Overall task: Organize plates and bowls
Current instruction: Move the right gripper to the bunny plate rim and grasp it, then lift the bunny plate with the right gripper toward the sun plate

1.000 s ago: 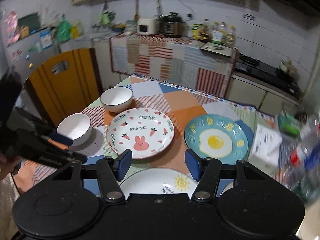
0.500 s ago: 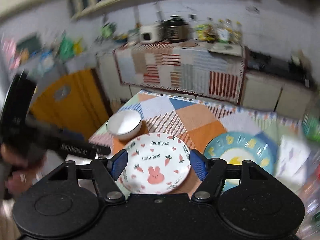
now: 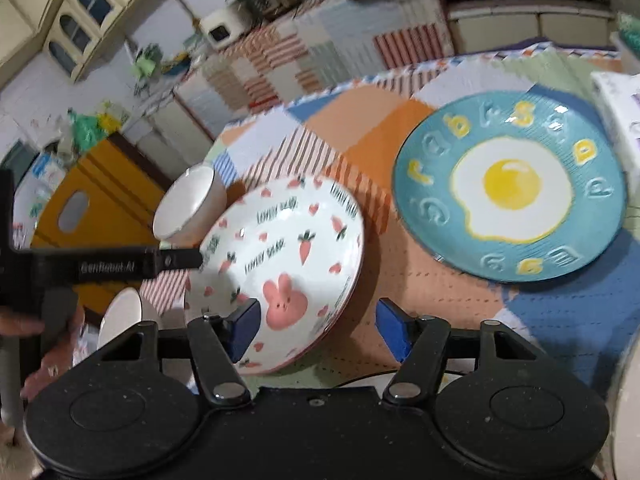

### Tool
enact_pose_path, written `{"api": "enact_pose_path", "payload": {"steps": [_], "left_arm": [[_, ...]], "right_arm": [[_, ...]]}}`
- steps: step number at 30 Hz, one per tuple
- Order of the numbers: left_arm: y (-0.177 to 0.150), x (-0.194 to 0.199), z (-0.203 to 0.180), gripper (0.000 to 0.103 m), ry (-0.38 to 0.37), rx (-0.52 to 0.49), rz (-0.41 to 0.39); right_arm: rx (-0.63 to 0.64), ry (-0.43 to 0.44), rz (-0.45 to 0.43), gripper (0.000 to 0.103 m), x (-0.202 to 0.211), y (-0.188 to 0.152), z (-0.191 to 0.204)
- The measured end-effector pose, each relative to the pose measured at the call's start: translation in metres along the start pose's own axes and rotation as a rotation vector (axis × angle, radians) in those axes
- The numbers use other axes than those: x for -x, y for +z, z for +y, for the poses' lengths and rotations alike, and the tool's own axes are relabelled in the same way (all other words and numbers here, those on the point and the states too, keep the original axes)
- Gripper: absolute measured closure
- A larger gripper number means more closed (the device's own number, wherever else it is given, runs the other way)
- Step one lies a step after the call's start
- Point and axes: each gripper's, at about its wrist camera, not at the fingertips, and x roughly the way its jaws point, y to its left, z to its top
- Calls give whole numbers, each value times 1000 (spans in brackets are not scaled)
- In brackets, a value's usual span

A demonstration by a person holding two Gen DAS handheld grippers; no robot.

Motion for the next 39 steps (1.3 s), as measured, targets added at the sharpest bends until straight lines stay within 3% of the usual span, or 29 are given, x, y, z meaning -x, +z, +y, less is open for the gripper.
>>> {"api": "enact_pose_path", "payload": {"steps": [8, 10, 13, 16, 26, 32, 39], "left_arm": [[-1, -21, 17, 41, 26, 34, 40], [-3, -25, 17, 48, 23, 30, 49], [-8, -32, 12, 73, 17, 4, 71], [-12, -36, 8, 80, 30, -26, 74], [-16, -40, 8, 80, 42, 11, 35], [-17, -35, 7, 80, 33, 7, 36], [-12, 3, 0, 80, -36, 12, -26]], "right_arm": [[-3, -46, 31, 45, -25, 5, 4], [-13, -75, 41, 59, -31, 7, 2], [-20, -94, 59, 74, -36, 6, -2], [-25, -87, 63, 83, -38, 3, -5], [-135, -30, 55, 85, -56, 3, -19], [-81, -32, 46, 85, -50, -1, -13], [-47, -16, 1, 85, -16, 3, -8]]}}
